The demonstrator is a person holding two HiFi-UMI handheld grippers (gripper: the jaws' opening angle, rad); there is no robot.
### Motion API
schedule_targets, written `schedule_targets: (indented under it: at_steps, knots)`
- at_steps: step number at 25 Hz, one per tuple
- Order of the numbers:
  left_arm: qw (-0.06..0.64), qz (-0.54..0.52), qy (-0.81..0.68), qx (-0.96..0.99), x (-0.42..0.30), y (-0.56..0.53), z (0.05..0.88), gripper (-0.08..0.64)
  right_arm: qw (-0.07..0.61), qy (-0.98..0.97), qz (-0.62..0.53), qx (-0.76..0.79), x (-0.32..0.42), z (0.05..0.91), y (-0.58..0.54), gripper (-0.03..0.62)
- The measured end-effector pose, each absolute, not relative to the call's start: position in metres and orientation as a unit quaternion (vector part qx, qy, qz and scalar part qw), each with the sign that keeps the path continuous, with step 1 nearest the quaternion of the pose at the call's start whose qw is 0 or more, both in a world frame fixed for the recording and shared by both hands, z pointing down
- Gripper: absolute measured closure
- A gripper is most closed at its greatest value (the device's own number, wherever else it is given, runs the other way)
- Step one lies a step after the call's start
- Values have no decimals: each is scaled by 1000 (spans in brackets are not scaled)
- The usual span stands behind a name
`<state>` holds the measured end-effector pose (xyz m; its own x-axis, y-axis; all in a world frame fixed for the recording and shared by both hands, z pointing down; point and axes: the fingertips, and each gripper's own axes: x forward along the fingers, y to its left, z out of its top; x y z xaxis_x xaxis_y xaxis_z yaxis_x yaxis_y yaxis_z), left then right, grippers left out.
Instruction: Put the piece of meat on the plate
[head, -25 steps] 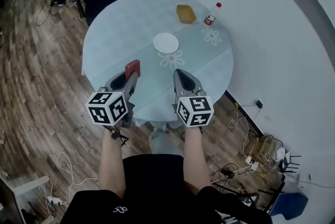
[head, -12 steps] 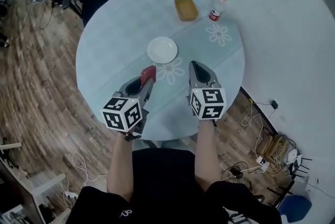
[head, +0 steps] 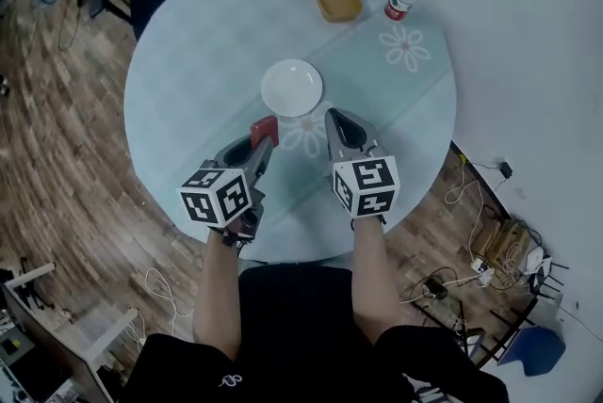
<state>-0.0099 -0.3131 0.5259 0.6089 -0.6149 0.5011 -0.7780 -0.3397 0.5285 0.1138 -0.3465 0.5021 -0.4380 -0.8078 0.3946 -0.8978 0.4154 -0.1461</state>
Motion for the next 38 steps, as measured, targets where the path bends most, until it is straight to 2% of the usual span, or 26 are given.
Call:
schedule_targets:
  at_steps: [8,11,17,24,27,34,38]
  knots:
    - [392,166,-359,831,35,-359,570,472,140,-770,219,583,186,538,-350,586]
    - [417,173,-337,826,47,-380,592,471,144,-761,228,590,195,546,-344,586]
    - [425,210,-298,828,74,-428,619,471,146,-753,234,597,204,551,-340,586]
    - [455,227,-299,808,77,-437,648,469,148,-741,237,611,225,550,-329,586]
    - [433,241,-308,812,75,-443,649,463,146,-739,236,614,227,547,-323,586]
    - [328,336,-350,811,57,-456,661,354,142,-737,240,615,230,547,-301,586]
    - [298,316,-395,810,43,-460,640,347,136,-743,230,614,231,538,-296,585]
